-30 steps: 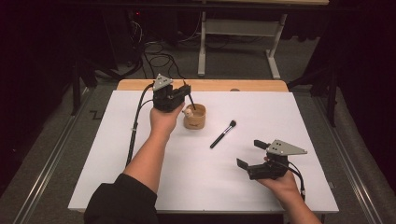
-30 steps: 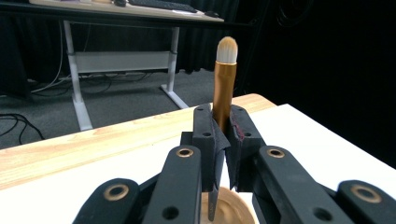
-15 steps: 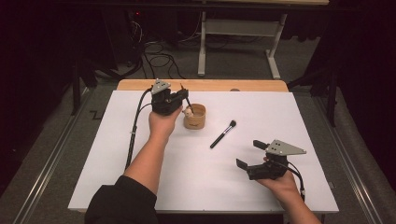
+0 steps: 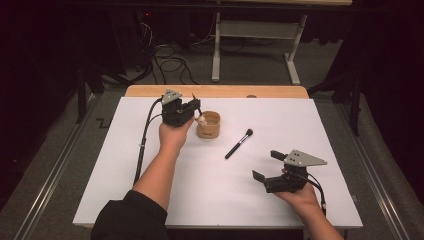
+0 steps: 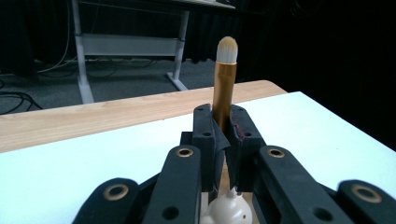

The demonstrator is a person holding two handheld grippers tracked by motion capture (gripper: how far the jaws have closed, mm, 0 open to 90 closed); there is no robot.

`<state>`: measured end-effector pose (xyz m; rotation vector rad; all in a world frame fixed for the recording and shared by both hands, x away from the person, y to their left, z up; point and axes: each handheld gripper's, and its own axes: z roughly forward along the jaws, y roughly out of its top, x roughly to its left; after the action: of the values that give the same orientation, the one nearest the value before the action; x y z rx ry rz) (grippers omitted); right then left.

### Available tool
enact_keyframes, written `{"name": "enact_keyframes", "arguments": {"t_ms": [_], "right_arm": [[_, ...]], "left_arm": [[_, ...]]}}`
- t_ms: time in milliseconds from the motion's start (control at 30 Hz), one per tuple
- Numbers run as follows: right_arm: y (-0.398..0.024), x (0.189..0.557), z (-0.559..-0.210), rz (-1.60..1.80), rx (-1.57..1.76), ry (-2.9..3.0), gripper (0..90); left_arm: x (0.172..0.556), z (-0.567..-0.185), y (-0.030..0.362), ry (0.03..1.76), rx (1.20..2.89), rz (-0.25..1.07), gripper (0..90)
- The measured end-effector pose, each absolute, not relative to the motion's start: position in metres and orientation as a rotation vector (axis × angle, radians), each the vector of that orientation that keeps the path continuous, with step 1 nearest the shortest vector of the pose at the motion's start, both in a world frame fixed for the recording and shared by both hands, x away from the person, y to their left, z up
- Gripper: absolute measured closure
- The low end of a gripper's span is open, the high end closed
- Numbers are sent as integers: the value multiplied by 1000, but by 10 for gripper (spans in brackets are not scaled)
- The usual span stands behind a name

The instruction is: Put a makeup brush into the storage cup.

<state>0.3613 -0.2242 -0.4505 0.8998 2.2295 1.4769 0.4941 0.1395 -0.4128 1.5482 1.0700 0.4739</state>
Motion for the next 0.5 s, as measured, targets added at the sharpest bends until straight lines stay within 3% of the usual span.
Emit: {"name": "enact_keyframes", "arguments": {"t_ms": [500], "right_arm": [[-223,361,-451,1465,901,2238,16]], "left_arm": [[494,-424,140,1077,1576,461,827]]}}
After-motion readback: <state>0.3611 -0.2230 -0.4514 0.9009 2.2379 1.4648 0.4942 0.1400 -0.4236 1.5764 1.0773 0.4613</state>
